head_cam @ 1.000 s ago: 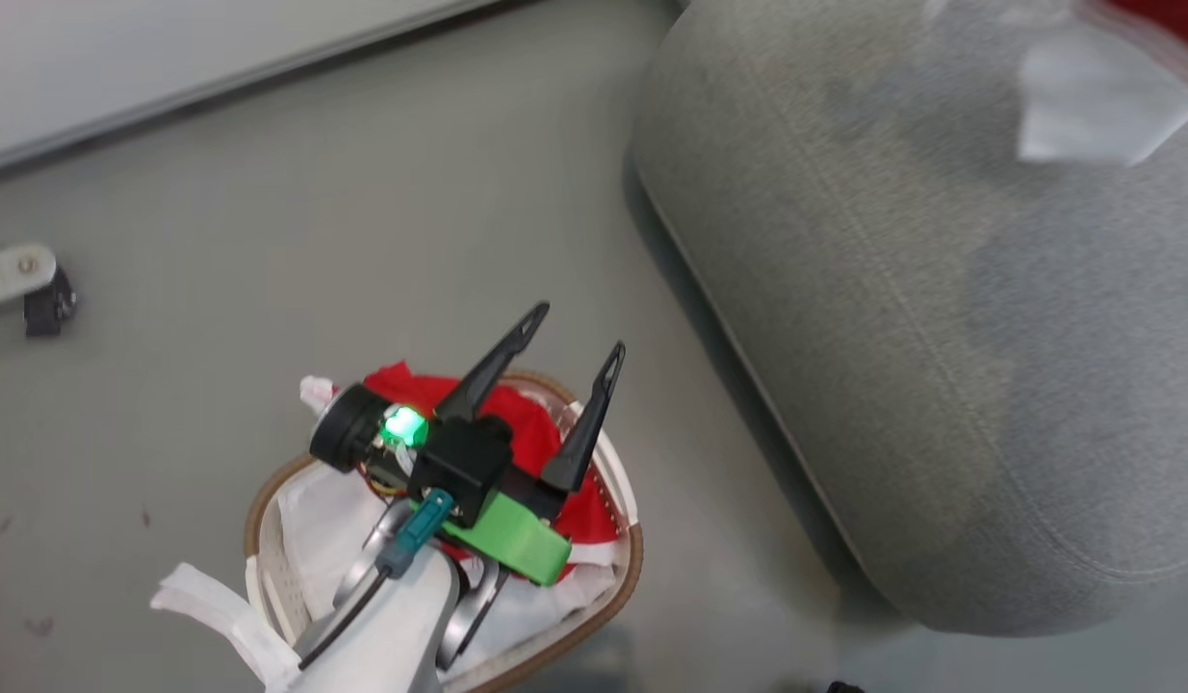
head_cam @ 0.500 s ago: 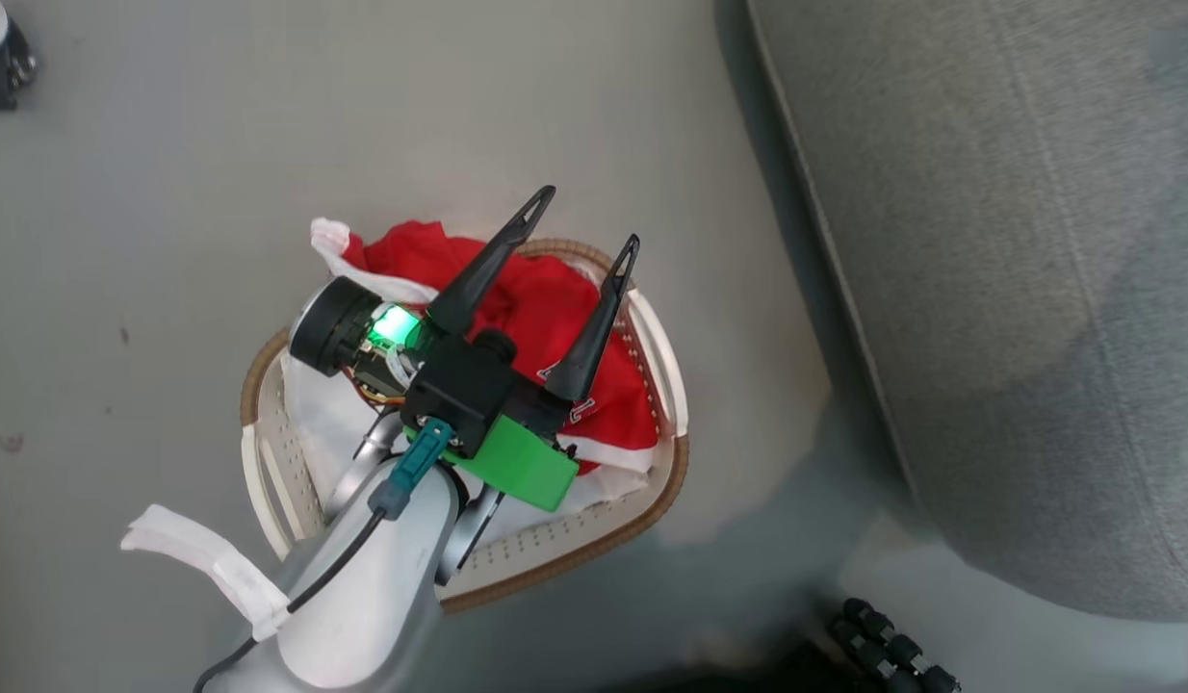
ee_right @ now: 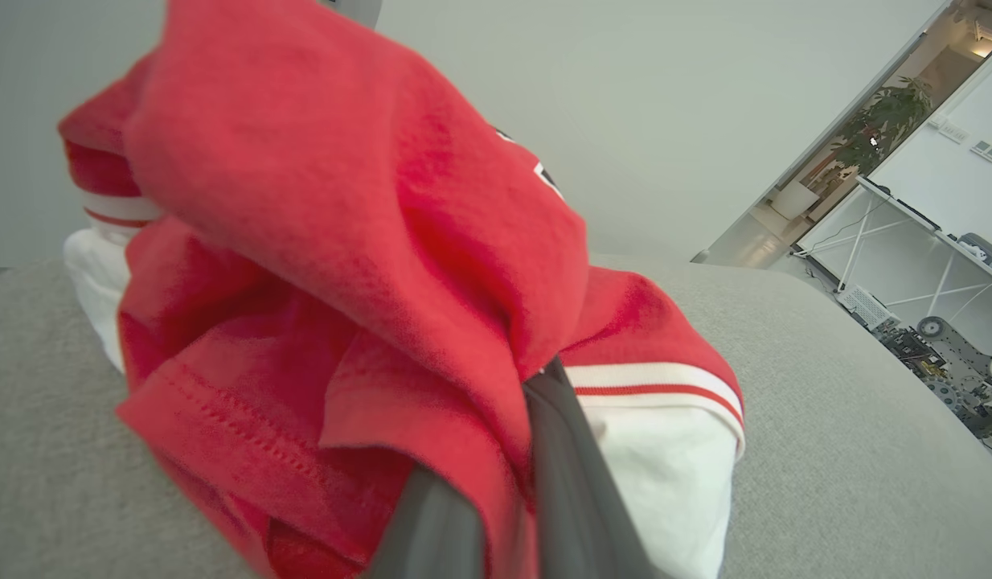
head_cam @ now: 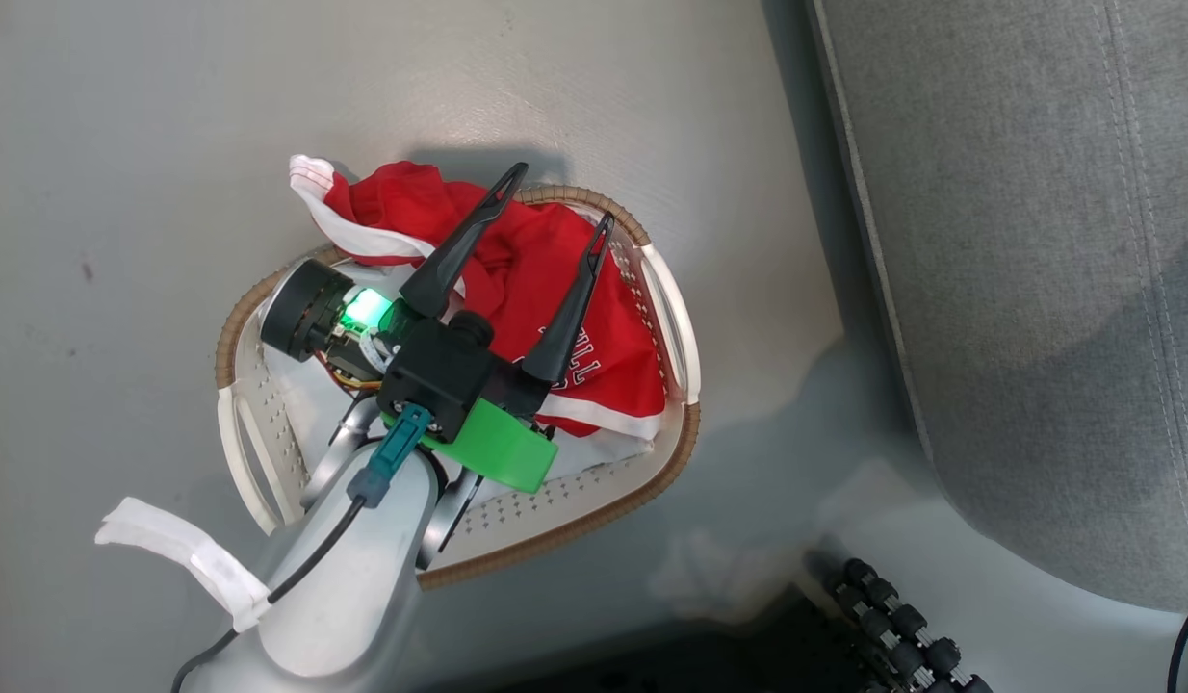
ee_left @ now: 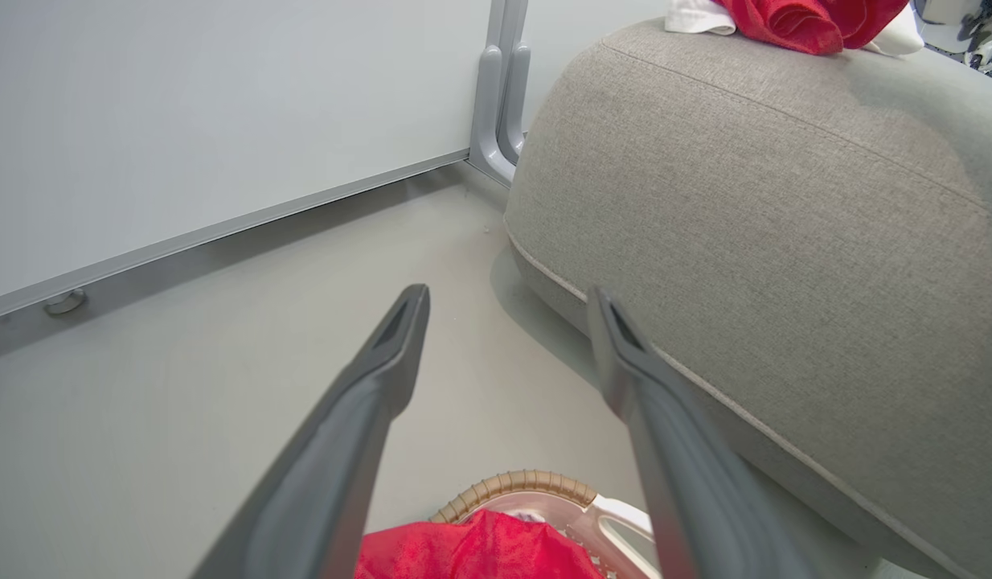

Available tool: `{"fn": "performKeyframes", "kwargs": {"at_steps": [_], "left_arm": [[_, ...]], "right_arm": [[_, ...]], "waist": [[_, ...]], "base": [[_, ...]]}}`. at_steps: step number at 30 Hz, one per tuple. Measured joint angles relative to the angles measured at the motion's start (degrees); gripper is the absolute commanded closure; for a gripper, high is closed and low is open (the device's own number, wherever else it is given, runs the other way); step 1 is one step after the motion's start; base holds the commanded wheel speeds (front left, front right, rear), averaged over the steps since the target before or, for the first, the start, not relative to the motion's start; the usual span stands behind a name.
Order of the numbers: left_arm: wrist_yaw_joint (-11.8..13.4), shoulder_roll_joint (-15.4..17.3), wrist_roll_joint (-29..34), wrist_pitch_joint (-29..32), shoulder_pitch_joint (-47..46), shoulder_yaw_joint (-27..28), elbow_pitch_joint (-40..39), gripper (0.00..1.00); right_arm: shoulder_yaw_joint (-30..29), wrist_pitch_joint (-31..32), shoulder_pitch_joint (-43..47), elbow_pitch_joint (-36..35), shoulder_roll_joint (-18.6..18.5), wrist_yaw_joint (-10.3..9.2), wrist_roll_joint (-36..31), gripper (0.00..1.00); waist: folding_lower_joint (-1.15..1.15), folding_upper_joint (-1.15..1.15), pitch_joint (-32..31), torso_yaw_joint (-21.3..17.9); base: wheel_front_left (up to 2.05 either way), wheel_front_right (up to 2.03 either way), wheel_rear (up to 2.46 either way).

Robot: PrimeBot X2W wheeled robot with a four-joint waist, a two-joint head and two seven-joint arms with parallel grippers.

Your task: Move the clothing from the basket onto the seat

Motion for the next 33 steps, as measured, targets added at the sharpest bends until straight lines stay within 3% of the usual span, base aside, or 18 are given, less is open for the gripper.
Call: {"fn": "performKeyframes", "kwargs": {"at_steps": [2, 3, 4, 5, 6, 17, 26, 33], "left_arm": [[0.0, 0.0, 0.0, 0.0, 0.0, 0.0, 0.1, 0.00], [0.0, 0.0, 0.0, 0.0, 0.0, -0.1, 0.2, 0.00], [0.0, 0.0, 0.0, 0.0, 0.0, -0.1, 0.3, 0.00], [0.0, 0.0, 0.0, 0.0, 0.0, -0.1, 0.4, 0.00], [0.0, 0.0, 0.0, 0.0, 0.0, -0.1, 0.5, 0.00], [0.0, -1.0, -1.7, 0.0, 1.5, 0.1, 1.1, 0.00], [0.0, -2.6, -3.8, 0.0, 6.2, 1.7, 1.7, 0.00], [0.0, -3.3, -5.7, 0.0, 12.0, 5.7, 1.7, 0.00]], "right_arm": [[-0.1, 0.0, 0.9, 0.1, 0.4, 0.00, 0.0, 0.96], [0.0, 0.0, 1.2, 0.1, 0.6, 0.00, 0.1, 0.89], [0.0, 0.0, 1.6, 0.1, 0.8, 0.00, 0.1, 0.72], [0.1, 0.0, 2.0, 0.0, 0.9, 0.00, 0.2, 0.51], [0.3, 0.0, 2.5, 0.0, 1.0, 0.00, 0.4, 0.00], [2.9, 0.0, 11.4, -0.8, 0.9, 0.00, 0.1, 0.00], [5.1, 0.0, 20.7, -2.6, 2.0, 0.00, 0.7, 0.00], [8.5, 0.0, 23.2, -2.9, 2.1, 0.00, 1.7, 0.00]], "waist": [[0.00, 0.00, -0.2, -0.2], [0.00, 0.00, -0.4, -0.3], [0.00, 0.00, -0.6, -0.3], [0.00, 0.00, -0.7, -0.4], [0.00, 0.00, -1.0, -0.4], [0.00, 0.00, -6.3, -0.2], [0.00, 0.00, -14.9, 0.8], [-0.01, 0.00, -22.7, 1.9]], "base": [[0.00, 0.00, 0.00], [0.00, 0.00, 0.00], [0.00, 0.00, 0.00], [0.00, 0.00, 0.00], [0.00, 0.00, 0.00], [0.00, 0.00, 0.00], [0.00, 0.00, 0.00], [0.00, 0.00, 0.00]]}}
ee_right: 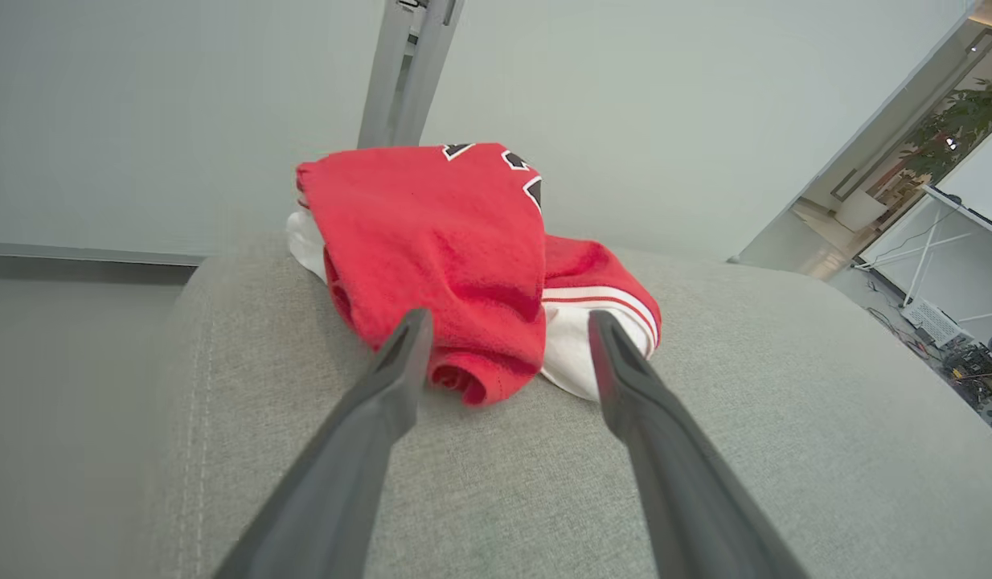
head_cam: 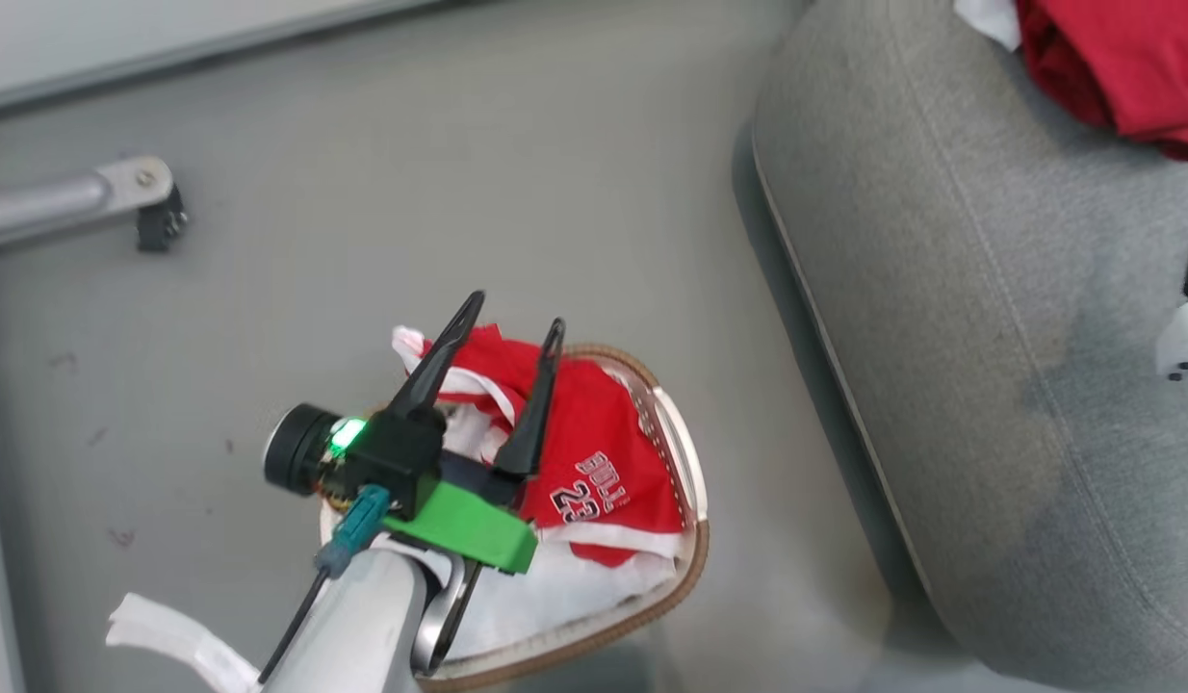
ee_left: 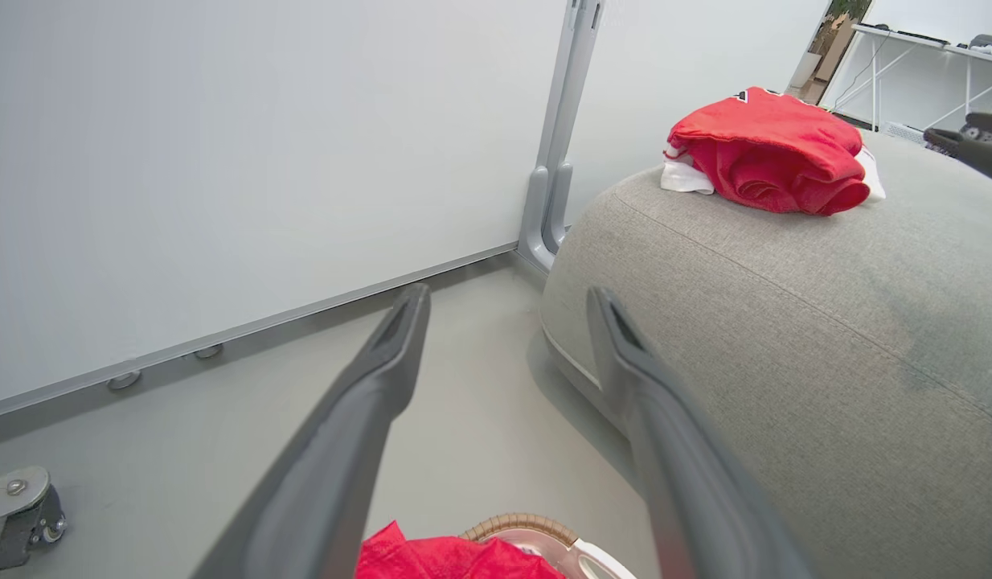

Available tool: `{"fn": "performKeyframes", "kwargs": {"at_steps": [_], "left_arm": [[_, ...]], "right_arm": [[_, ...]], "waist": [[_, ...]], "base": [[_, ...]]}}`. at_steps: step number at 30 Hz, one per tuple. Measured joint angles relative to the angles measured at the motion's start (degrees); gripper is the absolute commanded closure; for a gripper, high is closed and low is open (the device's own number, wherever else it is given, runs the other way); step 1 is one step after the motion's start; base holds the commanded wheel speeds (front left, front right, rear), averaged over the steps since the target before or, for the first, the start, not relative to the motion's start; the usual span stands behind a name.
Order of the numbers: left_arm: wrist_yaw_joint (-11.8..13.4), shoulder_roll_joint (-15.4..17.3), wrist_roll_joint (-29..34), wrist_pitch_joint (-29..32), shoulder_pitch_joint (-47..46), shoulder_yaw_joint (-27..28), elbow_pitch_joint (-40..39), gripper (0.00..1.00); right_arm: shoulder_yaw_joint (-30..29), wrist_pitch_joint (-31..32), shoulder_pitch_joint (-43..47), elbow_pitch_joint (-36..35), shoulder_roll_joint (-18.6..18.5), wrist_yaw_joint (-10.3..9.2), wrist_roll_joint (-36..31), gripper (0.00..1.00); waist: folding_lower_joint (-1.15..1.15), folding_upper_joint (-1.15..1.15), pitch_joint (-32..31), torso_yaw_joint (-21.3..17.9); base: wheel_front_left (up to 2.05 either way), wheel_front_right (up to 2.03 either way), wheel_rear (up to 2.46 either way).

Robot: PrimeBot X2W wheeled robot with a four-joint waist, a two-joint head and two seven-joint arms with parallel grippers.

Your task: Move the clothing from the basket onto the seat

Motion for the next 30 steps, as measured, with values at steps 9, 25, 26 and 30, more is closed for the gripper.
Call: {"fn": "performKeyframes", "kwargs": {"at_steps": [9, 25, 26, 30], "left_arm": [[0.9, -0.4, -1.2, 0.0, 5.5, 7.9, -0.1, 0.00], [1.7, -0.6, -3.4, 0.0, 14.7, 20.0, 2.1, 0.00], [1.8, -0.6, -3.7, 0.0, 15.5, 20.1, 2.1, 0.00], [1.9, -0.6, -4.5, 0.0, 18.2, 19.9, 2.4, 0.00]], "right_arm": [[5.8, 0.0, -0.1, -1.8, 4.8, 0.00, 2.5, 0.00], [18.2, 0.0, 10.4, -6.6, 10.0, 0.00, 10.0, 0.00], [18.7, 0.0, 11.3, -6.8, 10.1, 0.00, 10.4, 0.00], [19.6, 0.0, 15.3, -8.2, 10.1, 0.00, 12.8, 0.00]], "waist": [[0.00, 0.00, -9.2, 1.3], [0.00, 0.00, -18.4, 6.4], [0.00, 0.00, -18.8, 6.6], [0.00, 0.00, -20.3, 7.6]], "base": [[0.00, 0.00, 0.00], [0.00, 0.00, 0.00], [0.00, 0.00, 0.00], [0.00, 0.00, 0.00]]}}
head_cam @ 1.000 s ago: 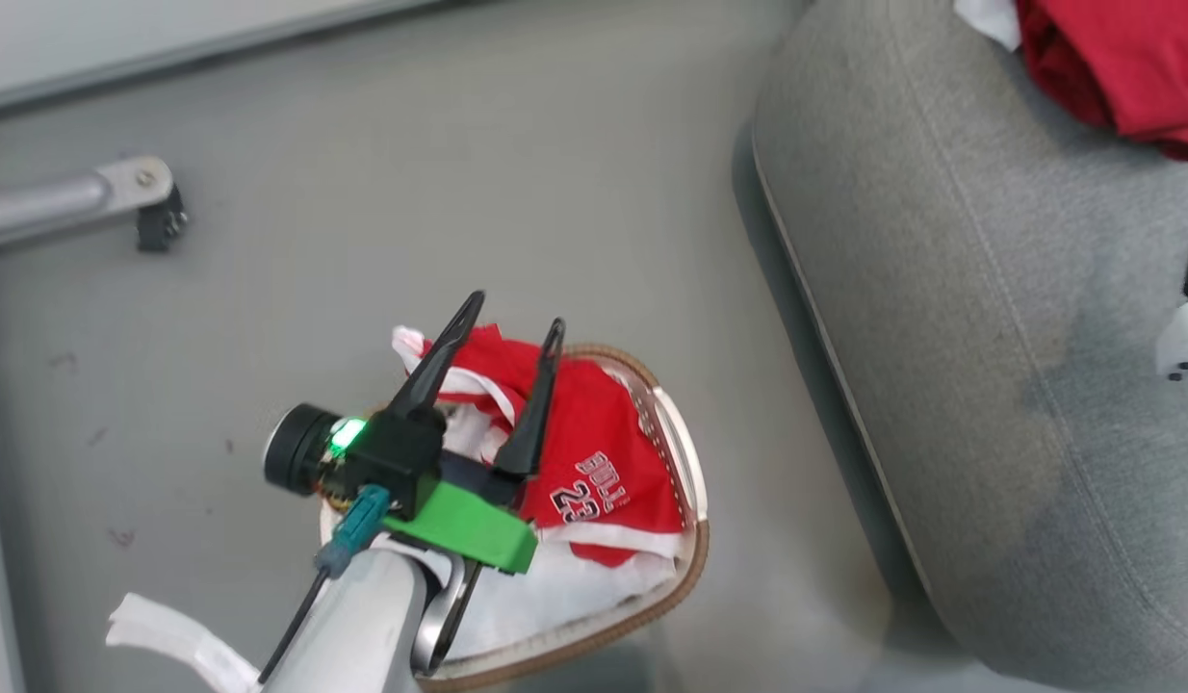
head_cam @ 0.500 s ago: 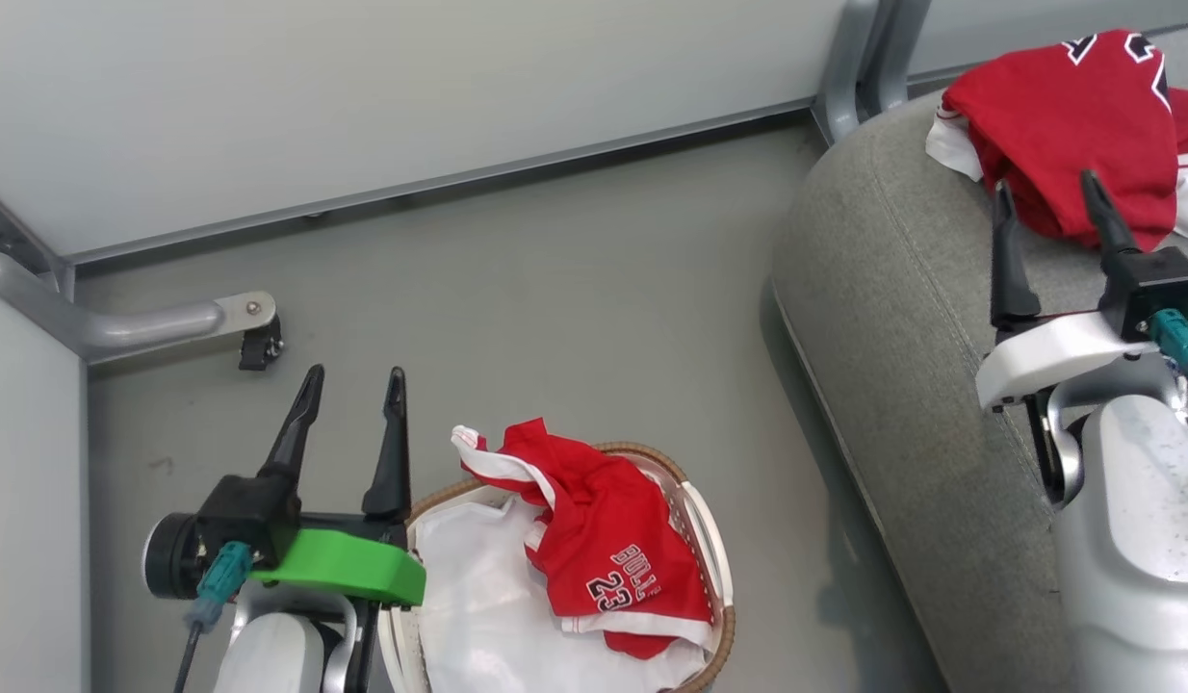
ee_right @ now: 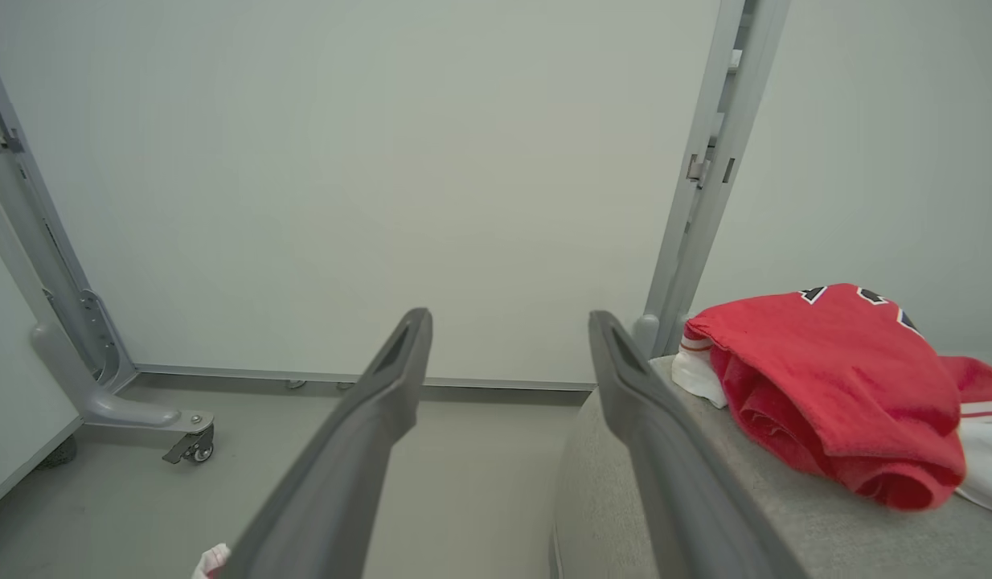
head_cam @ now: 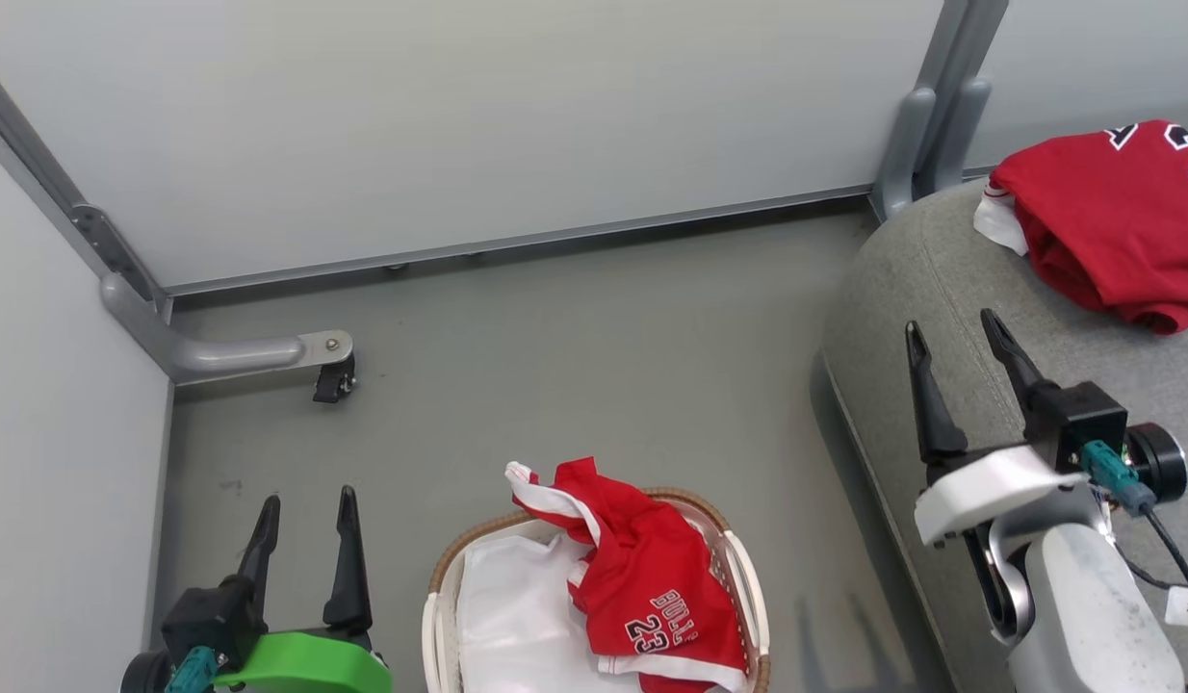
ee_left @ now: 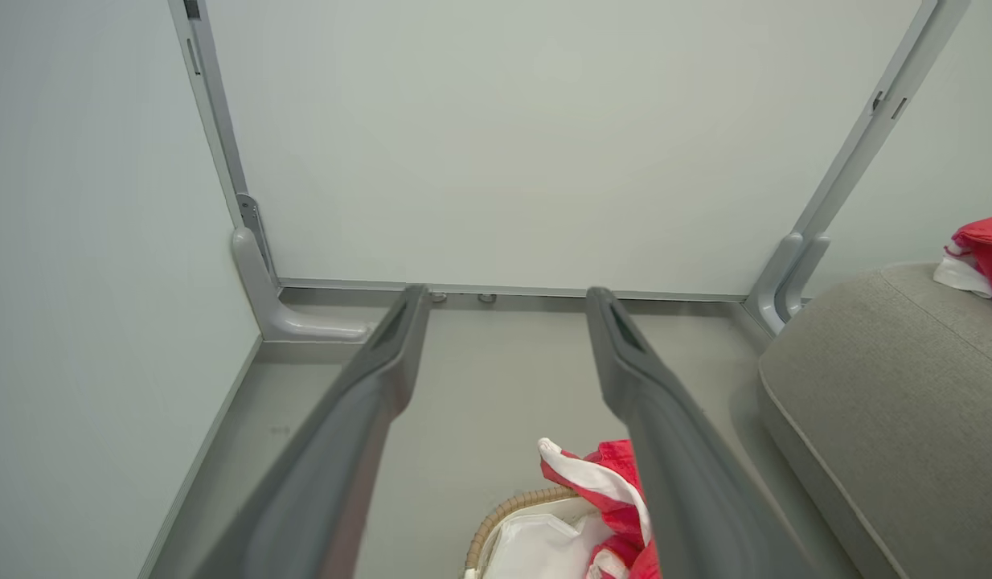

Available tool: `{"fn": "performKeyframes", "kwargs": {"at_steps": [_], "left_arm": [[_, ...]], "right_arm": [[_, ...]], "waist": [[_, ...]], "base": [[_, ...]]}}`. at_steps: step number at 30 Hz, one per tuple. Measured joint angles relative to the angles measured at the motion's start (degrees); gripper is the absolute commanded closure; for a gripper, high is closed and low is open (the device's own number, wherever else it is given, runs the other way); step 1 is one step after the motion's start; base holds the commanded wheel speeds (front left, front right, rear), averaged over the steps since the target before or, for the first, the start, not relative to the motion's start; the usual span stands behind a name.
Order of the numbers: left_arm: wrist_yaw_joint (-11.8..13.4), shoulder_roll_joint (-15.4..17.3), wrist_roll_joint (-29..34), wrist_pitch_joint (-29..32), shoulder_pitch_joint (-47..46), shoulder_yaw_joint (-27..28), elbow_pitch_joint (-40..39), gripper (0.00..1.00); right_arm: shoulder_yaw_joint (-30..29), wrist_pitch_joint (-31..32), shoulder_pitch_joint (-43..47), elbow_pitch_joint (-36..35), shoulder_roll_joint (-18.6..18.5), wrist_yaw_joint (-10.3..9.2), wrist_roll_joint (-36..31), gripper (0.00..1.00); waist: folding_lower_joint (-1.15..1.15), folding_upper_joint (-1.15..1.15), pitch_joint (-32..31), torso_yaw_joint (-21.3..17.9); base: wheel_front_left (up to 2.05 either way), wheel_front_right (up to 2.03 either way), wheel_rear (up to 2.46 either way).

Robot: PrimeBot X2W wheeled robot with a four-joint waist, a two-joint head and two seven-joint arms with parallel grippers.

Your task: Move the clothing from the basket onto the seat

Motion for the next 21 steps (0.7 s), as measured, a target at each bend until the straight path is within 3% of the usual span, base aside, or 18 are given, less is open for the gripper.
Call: {"fn": "performKeyframes", "kwargs": {"at_steps": [12, 21], "left_arm": [[0.7, 0.0, -1.0, 0.0, 1.4, -2.1, 0.2, 0.00], [0.8, 0.0, -1.0, 0.0, 1.9, -2.8, 0.4, 0.00]], "right_arm": [[2.3, 0.0, 8.4, -1.3, 0.0, 0.00, 2.2, 0.00], [3.5, 0.0, 9.4, -0.7, 0.0, 0.00, 2.9, 0.00]], "waist": [[0.00, 0.00, -2.1, 2.0], [0.00, 0.00, -3.1, 1.7]], "base": [[0.00, 0.00, 0.00], [0.00, 0.00, 0.00]]}}
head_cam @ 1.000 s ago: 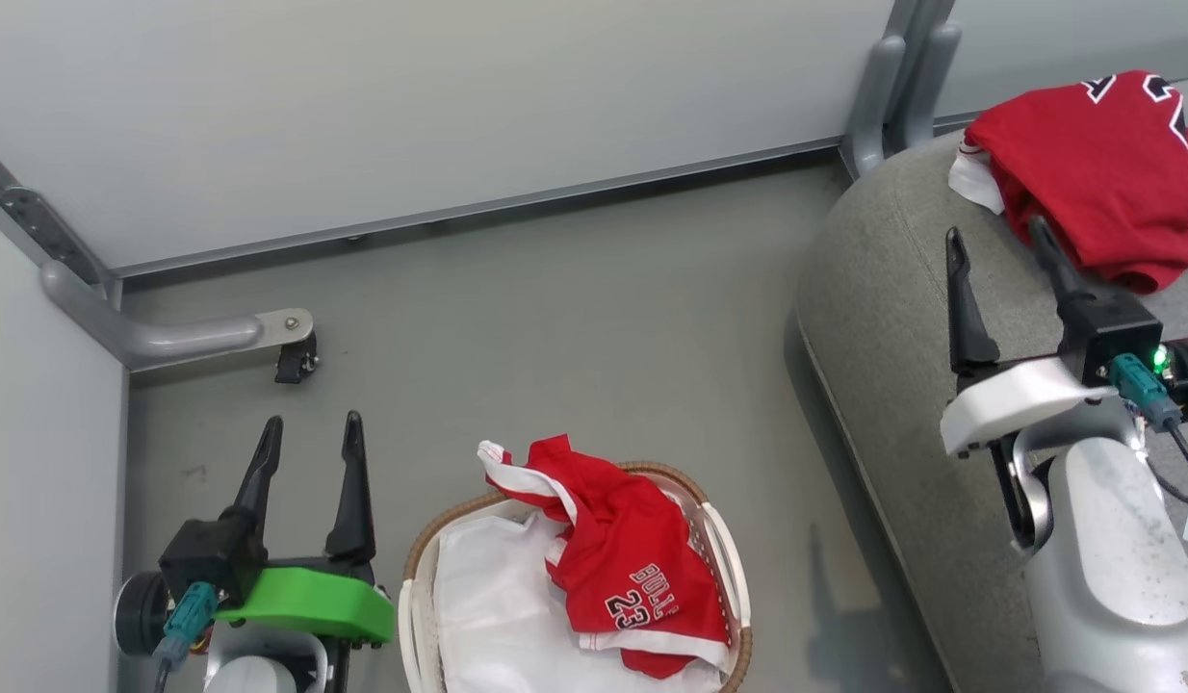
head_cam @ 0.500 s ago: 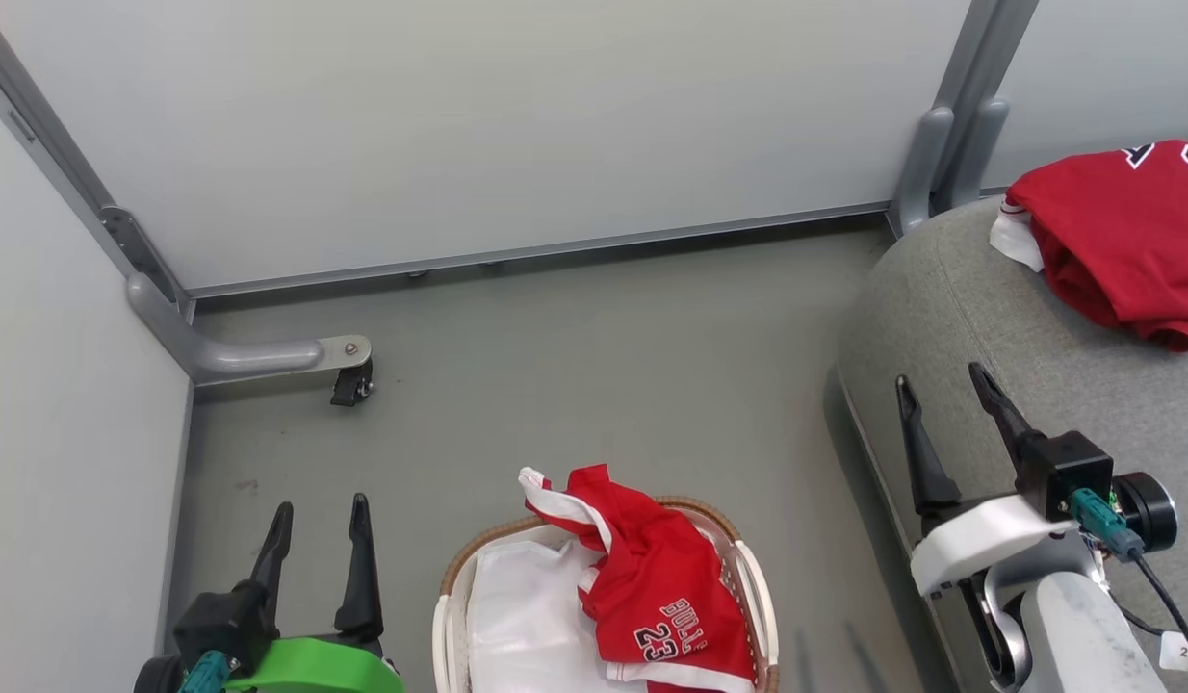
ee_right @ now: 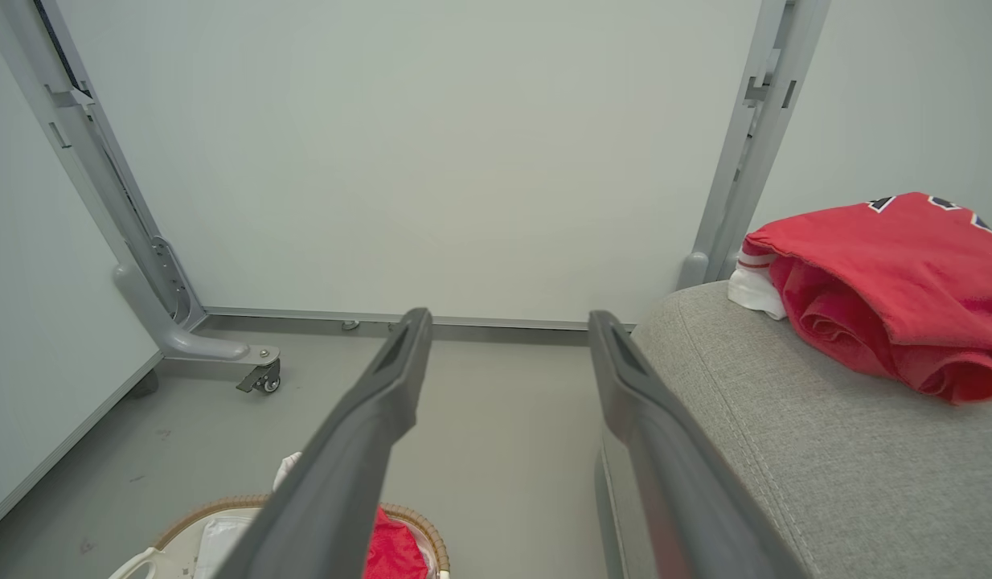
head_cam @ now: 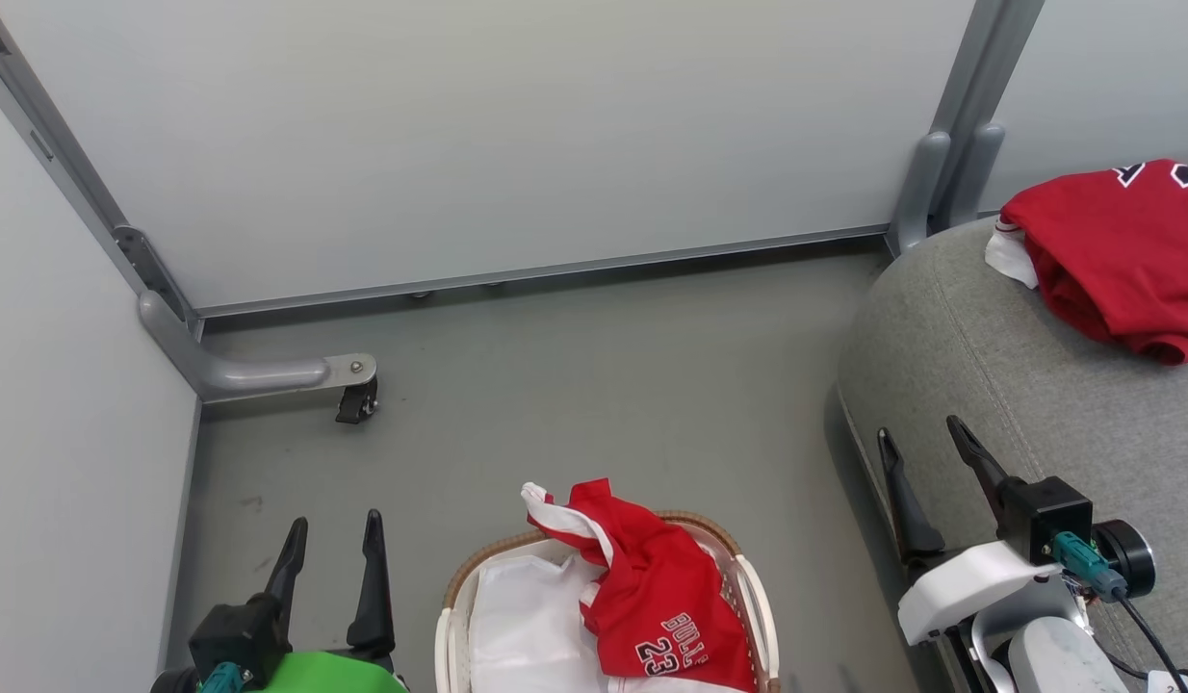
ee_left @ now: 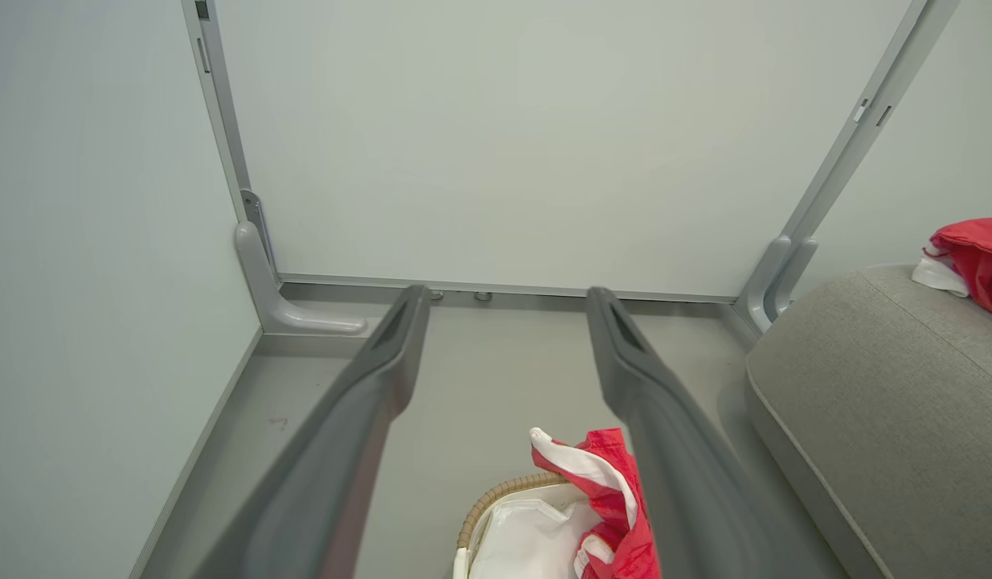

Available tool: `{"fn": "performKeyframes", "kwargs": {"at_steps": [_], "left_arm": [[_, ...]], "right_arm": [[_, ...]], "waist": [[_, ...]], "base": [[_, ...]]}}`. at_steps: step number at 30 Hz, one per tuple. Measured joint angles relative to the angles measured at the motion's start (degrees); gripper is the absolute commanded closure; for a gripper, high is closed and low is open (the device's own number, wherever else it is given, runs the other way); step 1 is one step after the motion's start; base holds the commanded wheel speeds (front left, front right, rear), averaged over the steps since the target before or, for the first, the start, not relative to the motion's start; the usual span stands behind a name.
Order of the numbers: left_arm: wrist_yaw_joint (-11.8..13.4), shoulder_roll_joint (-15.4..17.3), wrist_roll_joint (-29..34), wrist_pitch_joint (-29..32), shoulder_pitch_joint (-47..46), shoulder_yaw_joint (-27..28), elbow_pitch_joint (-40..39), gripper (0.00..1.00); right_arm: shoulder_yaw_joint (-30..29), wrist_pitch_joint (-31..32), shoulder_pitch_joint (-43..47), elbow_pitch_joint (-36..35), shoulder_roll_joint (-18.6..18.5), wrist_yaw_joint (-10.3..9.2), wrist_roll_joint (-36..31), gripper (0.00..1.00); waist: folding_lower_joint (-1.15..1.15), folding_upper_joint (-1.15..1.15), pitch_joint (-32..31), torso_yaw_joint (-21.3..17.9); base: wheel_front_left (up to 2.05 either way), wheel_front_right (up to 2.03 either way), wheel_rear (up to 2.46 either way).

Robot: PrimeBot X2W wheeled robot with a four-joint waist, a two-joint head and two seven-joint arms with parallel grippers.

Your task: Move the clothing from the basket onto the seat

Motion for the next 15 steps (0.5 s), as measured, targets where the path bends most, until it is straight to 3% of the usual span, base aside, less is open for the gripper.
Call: {"fn": "performKeyframes", "kwargs": {"at_steps": [15], "left_arm": [[0.0, 0.0, 0.0, 0.0, 0.0, -0.5, 0.3, 0.00]], "right_arm": [[0.4, 0.0, 0.0, 0.2, 0.0, 0.00, -0.1, 0.00]], "waist": [[0.00, 0.00, -0.2, 0.3]], "base": [[0.00, 0.00, 0.00]]}}
